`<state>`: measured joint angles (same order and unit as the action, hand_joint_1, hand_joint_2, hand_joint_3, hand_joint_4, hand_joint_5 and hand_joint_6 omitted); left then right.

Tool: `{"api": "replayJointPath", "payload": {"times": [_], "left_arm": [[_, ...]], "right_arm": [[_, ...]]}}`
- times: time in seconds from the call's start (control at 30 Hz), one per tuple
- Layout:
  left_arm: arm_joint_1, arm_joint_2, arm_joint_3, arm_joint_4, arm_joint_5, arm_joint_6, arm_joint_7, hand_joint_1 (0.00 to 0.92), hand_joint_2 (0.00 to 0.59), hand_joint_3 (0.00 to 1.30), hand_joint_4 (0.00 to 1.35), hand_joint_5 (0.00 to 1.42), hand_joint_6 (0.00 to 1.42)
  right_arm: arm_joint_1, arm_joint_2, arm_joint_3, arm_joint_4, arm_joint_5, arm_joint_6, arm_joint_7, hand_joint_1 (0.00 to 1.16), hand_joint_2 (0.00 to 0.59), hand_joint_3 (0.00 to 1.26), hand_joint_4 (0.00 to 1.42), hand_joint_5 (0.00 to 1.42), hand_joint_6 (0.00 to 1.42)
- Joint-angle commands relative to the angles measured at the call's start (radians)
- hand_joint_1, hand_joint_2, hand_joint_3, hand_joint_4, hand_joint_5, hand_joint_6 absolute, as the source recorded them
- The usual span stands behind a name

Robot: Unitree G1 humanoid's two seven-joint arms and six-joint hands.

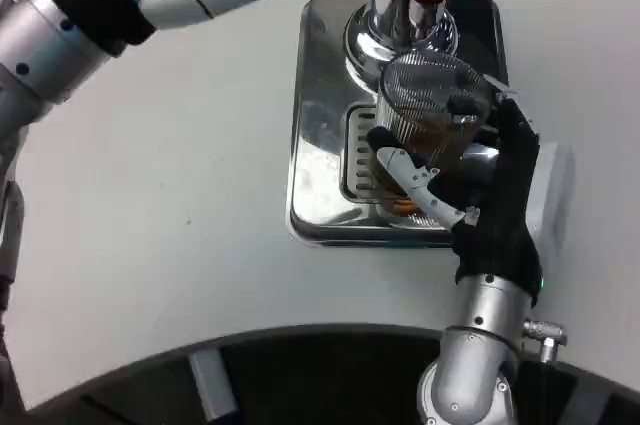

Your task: Grasp the cup under the faucet to collect the drink, then remove the cup.

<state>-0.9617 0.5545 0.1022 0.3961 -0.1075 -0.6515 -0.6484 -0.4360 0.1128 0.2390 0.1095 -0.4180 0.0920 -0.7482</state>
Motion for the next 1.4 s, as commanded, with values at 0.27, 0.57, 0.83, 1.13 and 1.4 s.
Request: {"api": "replayJointPath", "payload": {"times": [0.27,0.57,0.83,1.13,1.4], "left_arm": [[0.085,0.035,0.039,-0.067,-0.021,0.024,0.026,0.0,0.141,0.15,0.2,0.3,0.25],[0.182,0.043,0.071,-0.137,-0.031,0.061,0.042,0.0,0.141,0.16,0.2,0.3,0.25],[0.293,0.046,0.095,-0.226,-0.03,0.1,0.065,0.0,0.141,0.16,0.2,0.3,0.26],[0.396,0.049,0.12,-0.304,-0.03,0.139,0.09,0.0,0.141,0.16,0.21,0.3,0.26],[0.537,0.058,0.162,-0.398,-0.019,0.165,0.114,0.0,0.142,0.16,0.21,0.3,0.26]], "right_arm": [[0.076,0.036,0.0,-0.123,-0.054,0.013,0.034,0.92,0.18,0.67,0.78,0.96,0.84],[0.137,0.015,-0.009,-0.2,-0.071,0.015,0.061,0.93,0.171,0.7,0.81,1.04,0.94],[0.202,-0.012,-0.019,-0.284,-0.078,0.019,0.11,0.93,0.163,0.72,0.84,1.08,1.0],[0.281,-0.022,-0.028,-0.371,-0.086,0.02,0.152,0.93,0.162,0.73,0.86,1.1,1.04],[0.322,-0.027,-0.036,-0.429,-0.087,0.009,0.181,0.92,0.155,0.77,0.92,1.14,1.1]]}}
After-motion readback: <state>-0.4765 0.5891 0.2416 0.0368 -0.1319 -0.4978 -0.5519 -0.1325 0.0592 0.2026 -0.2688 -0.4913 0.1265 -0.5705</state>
